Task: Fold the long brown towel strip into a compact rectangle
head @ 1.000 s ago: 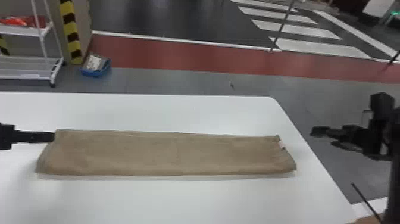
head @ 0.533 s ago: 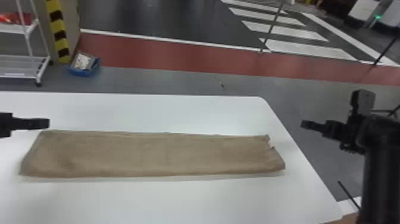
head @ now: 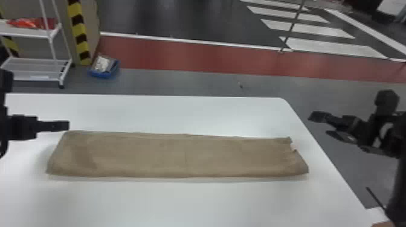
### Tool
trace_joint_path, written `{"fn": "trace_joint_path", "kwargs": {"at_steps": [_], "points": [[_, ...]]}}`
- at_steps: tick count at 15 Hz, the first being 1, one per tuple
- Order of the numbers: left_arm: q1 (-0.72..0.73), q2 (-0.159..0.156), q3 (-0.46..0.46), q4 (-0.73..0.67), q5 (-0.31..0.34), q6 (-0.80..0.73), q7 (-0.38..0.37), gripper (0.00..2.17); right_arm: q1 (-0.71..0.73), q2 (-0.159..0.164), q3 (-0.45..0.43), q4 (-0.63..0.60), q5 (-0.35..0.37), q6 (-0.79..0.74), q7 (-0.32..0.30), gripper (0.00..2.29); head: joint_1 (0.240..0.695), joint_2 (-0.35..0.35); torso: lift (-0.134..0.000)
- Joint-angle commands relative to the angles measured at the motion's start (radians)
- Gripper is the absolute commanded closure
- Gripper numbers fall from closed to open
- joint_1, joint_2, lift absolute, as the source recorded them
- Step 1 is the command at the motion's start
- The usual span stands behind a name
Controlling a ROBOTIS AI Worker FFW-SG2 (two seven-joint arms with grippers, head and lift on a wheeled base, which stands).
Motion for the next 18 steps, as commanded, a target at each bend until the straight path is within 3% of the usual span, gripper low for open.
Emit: {"fn": "trace_joint_path", "kwargs": {"at_steps": [1,3,10,18], "points": [[-0.039,-0.004,-0.014,0.078,-0.016,-0.054,0.006,0.4,-0.004,0.001,0.015,0.001,0.04,0.026,-0.02,0.08,0.695,-0.228,-0.124],[-0.075,-0.001,-0.028,0.152,-0.019,-0.087,-0.001,0.6,0.001,0.0,0.014,0.0,0.051,0.026,-0.025,0.18,0.695,-0.227,-0.124],[-0.05,0.033,-0.045,0.129,-0.023,-0.005,-0.098,0.6,0.01,-0.011,-0.003,0.004,0.049,0.026,-0.059,0.18,0.695,-0.249,-0.124],[-0.035,0.019,-0.068,0.123,-0.027,-0.038,-0.103,0.6,0.012,-0.02,-0.016,0.038,0.037,0.02,-0.069,0.18,0.695,-0.268,-0.124]]}}
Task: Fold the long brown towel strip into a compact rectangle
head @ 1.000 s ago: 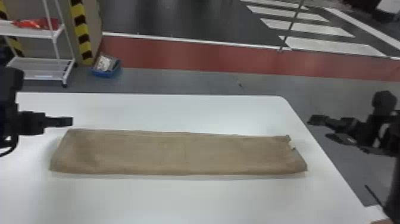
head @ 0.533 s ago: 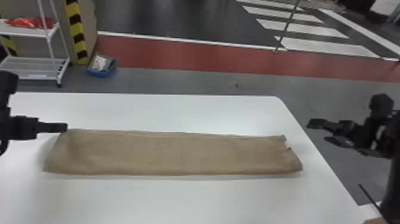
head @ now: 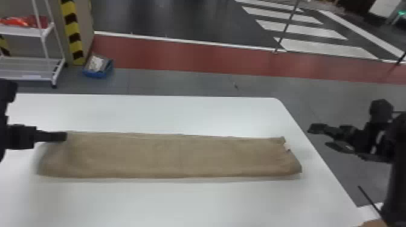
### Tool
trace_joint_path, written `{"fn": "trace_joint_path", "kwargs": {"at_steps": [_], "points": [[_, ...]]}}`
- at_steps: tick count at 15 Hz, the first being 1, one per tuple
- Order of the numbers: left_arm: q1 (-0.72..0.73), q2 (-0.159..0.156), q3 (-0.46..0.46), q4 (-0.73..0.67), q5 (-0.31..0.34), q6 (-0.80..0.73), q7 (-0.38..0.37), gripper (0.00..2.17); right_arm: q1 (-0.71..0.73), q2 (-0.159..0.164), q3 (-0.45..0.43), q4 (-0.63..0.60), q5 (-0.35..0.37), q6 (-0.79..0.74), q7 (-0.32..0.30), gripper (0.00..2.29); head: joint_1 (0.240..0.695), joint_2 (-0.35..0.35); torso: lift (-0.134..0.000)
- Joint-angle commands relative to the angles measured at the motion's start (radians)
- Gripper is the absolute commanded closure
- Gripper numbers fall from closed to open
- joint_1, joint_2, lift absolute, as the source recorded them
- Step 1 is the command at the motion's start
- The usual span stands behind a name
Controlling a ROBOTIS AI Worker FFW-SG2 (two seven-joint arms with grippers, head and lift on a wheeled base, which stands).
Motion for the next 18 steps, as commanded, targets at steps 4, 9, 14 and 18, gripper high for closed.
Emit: {"fn": "trace_joint_path", "kwargs": {"at_steps": [4,9,14,18], "points": [[0.005,-0.012,-0.019,-0.001,0.0,-0.021,-0.004,0.6,0.001,-0.007,-0.018,0.018,-0.003,-0.001,0.0,0.18,0.695,-0.279,-0.124],[0.02,-0.015,-0.019,-0.009,0.0,-0.076,0.01,0.6,0.001,-0.013,-0.021,0.025,0.0,-0.001,-0.001,0.19,0.695,-0.294,-0.124],[0.034,-0.015,-0.019,-0.026,-0.002,-0.073,0.0,0.6,0.0,-0.015,-0.019,0.027,0.002,0.002,-0.001,0.19,0.695,-0.299,-0.124],[0.046,-0.013,-0.01,-0.053,-0.002,-0.073,0.002,0.6,-0.007,-0.015,-0.019,0.033,0.003,0.005,-0.001,0.18,0.695,-0.302,-0.124]]}}
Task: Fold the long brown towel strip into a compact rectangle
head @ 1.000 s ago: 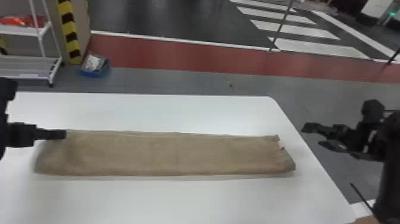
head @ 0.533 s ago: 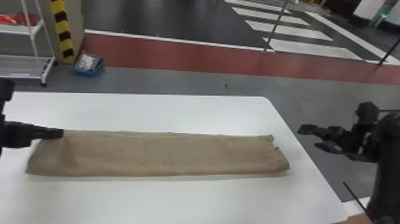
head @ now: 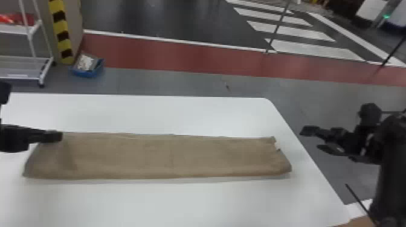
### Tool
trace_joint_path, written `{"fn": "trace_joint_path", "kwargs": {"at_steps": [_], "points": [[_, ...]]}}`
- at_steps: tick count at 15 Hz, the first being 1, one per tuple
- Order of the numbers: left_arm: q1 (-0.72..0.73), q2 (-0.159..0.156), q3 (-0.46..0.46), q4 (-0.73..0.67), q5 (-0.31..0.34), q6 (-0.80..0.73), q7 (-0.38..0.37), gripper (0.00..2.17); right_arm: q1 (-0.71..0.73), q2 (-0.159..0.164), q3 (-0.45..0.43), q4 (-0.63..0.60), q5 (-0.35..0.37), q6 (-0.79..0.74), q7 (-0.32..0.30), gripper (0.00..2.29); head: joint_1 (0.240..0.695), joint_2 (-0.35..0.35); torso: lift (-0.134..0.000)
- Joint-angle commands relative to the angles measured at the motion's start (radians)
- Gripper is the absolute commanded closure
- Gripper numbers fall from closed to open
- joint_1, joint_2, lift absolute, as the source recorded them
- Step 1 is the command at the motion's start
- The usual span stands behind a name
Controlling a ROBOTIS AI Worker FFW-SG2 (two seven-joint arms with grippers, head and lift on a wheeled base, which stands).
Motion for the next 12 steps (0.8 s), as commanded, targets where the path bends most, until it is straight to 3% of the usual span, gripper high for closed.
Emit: {"fn": "trace_joint_path", "kwargs": {"at_steps": [1,8,12], "points": [[0.001,0.003,0.007,-0.008,-0.001,0.0,-0.002,0.6,-0.003,0.0,0.0,0.003,0.001,0.003,0.0,0.18,0.695,-0.301,-0.124],[0.021,0.0,0.014,-0.033,0.001,0.0,-0.029,0.6,-0.004,0.0,0.0,0.006,-0.001,0.006,0.0,0.18,0.695,-0.299,-0.124],[0.014,0.0,0.002,-0.025,-0.019,-0.025,0.008,0.6,-0.003,0.0,-0.008,0.006,-0.005,0.009,0.0,0.18,0.695,-0.299,-0.124]]}}
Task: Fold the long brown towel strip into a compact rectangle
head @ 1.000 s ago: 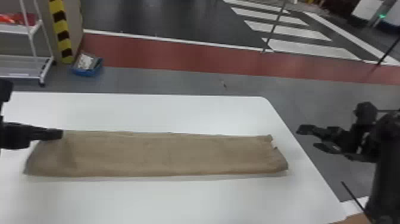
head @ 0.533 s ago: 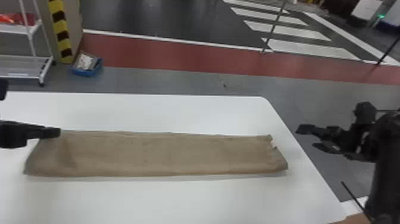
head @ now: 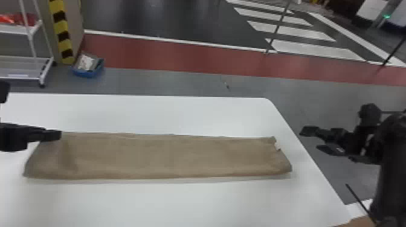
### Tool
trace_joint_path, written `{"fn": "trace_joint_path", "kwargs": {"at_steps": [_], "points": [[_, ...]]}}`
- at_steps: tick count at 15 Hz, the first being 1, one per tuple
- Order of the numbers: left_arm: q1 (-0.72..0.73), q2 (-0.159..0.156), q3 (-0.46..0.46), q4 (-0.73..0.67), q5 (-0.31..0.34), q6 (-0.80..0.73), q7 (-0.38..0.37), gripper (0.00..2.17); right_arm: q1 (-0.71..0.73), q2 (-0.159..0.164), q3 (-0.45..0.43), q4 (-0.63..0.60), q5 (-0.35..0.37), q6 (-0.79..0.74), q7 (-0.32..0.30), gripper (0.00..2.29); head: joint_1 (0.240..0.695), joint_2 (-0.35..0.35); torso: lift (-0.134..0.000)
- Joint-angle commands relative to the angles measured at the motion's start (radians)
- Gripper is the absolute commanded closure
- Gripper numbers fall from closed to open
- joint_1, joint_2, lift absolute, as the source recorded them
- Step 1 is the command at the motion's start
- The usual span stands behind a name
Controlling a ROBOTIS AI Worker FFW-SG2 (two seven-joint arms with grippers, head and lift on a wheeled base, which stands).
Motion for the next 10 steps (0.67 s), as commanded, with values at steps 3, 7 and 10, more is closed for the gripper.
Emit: {"fn": "trace_joint_path", "kwargs": {"at_steps": [3,7,10], "points": [[-0.009,0.001,0.0,0.009,-0.007,-0.01,0.014,0.6,0.001,0.0,-0.005,0.0,-0.002,0.004,0.002,0.18,0.695,-0.293,-0.124],[-0.009,0.003,0.001,0.013,-0.011,-0.004,-0.004,0.6,0.001,0.002,-0.007,0.0,-0.002,0.004,0.002,0.18,0.695,-0.289,-0.124],[-0.01,0.005,-0.002,0.018,-0.012,-0.007,-0.012,0.6,0.001,0.0,-0.008,0.0,-0.004,0.007,0.002,0.18,0.695,-0.29,-0.124]]}}
